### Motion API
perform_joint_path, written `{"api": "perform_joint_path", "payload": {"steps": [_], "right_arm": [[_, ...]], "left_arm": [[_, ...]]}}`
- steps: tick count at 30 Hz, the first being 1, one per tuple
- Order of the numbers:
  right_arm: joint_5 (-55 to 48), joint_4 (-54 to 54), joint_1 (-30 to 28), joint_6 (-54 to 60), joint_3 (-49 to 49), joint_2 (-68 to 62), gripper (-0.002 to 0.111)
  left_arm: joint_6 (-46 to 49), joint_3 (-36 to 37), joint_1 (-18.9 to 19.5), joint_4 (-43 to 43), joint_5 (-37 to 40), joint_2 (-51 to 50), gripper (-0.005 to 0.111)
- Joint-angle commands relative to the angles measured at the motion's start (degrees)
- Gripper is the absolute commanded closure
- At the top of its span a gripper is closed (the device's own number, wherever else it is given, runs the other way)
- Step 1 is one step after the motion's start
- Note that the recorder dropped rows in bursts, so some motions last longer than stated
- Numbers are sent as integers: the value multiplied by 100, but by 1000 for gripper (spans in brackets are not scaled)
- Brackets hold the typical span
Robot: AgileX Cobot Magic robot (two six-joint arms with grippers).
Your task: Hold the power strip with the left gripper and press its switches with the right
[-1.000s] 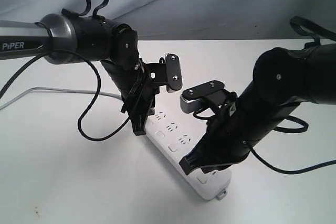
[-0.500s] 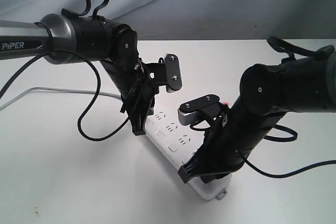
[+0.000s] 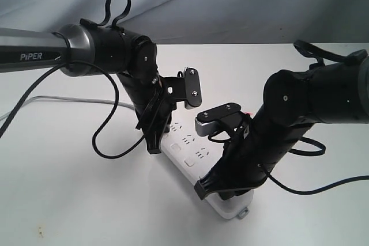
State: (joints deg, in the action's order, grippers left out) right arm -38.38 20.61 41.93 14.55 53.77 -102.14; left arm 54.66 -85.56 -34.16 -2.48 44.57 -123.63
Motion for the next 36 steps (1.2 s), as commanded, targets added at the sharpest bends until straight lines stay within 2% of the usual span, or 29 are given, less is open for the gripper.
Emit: {"api": "perform_joint_path", "payload": {"steps": [1,19,27,36], "right_arm": [[58,99,21,-2,30,-5,108],[-175,252,34,-11,30,-405,108],[-288,119,223,-118,40,-629,108],[-939,-118,270,-138,1067,-514,108]], "left_arm": [[-96,57,-10,171,43,-252,107],[-175,57,-10,194,43,-252,107],[-213,57,-10,300,43,-252,107],[-213,57,-10,300,139,-252,107]]}}
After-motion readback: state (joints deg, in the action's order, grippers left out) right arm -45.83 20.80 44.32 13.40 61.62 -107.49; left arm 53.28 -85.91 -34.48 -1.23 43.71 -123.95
